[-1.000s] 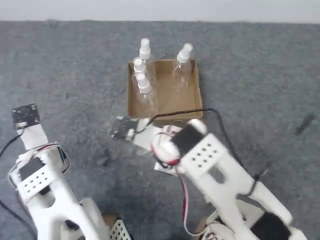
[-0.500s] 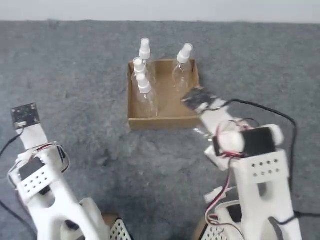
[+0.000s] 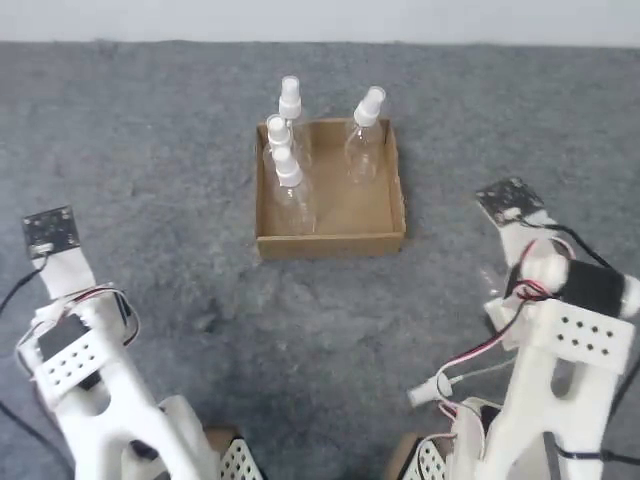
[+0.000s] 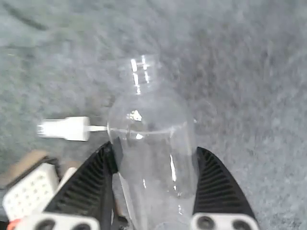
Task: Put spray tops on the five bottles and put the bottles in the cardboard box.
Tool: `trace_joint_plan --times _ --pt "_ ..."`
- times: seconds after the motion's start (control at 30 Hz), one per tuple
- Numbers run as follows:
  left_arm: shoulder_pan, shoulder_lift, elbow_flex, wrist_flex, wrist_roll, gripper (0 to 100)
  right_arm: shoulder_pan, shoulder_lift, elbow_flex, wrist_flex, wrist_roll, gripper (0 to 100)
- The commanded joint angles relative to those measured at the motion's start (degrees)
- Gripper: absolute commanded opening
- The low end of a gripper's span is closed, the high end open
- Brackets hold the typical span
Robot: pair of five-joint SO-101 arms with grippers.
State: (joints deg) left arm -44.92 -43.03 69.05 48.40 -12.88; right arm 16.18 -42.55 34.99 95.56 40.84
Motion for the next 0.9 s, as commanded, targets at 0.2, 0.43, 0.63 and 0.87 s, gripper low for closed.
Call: trace_joint_plan --times 0.2,0.43,0.63,0.87 --pt "0.1 -1.7 -0.4 -1.4 0.6 14 13.9 -1.7 11.2 -18.8 9.8 7.8" --pt "0.0 -1.7 -0.4 -1.4 0.6 14 15.7 -1.7 20.0 -30.2 10.8 7.8" --pt "0.0 -1.6 -0.4 -1.4 0.6 14 15.7 -1.7 27.5 -41.1 10.6 7.7" --pt "0.1 -2.0 0.3 -1.5 0.4 14 16.7 -1.7 31.2 -48.7 10.7 7.6"
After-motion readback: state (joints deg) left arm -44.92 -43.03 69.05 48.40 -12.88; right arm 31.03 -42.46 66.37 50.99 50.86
